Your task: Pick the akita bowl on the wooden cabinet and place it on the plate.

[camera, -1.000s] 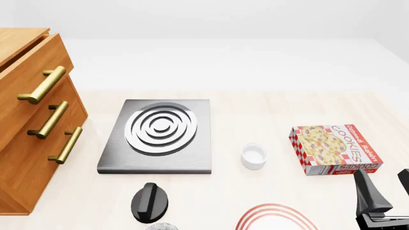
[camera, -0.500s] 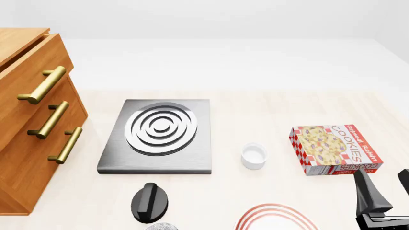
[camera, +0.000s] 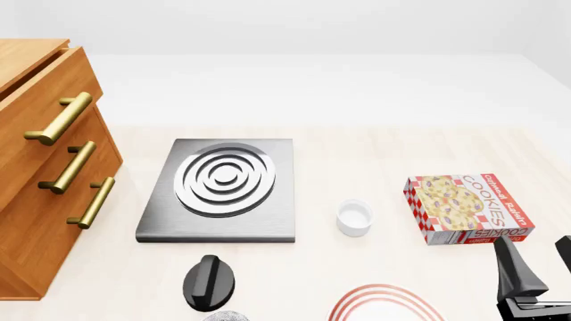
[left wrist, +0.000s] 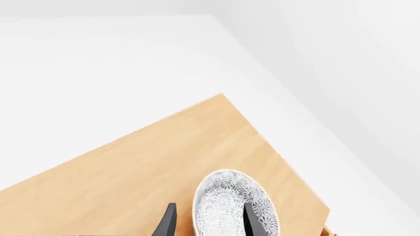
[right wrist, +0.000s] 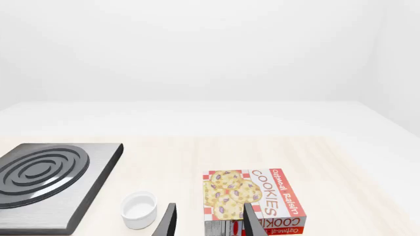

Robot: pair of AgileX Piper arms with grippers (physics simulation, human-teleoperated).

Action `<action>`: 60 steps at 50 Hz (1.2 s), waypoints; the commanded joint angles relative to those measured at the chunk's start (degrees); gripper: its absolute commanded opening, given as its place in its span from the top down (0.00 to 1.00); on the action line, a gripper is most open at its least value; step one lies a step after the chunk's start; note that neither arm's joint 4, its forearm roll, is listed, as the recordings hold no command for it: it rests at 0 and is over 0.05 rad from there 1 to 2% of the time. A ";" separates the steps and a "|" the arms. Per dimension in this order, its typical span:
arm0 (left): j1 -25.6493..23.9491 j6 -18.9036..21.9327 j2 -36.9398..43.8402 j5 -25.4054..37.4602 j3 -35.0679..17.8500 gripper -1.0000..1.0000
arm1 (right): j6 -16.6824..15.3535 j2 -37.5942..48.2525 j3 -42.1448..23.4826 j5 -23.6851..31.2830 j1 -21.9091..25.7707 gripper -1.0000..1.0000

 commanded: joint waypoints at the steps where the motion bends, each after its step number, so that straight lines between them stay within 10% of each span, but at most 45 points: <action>1: 0.00 -1.45 1.02 -0.18 0.69 0.00 | 0.01 0.00 0.00 0.00 0.01 0.00; 21: -2.61 -2.13 2.10 -0.55 1.43 0.00 | 0.00 -0.01 0.00 0.01 0.01 0.00; 22: -2.42 -1.98 2.00 -0.50 1.27 1.00 | 0.00 0.00 0.00 0.00 0.00 0.00; 60: -3.35 -16.04 -9.94 6.92 1.51 1.00 | -0.01 0.02 0.00 -0.01 -0.02 0.00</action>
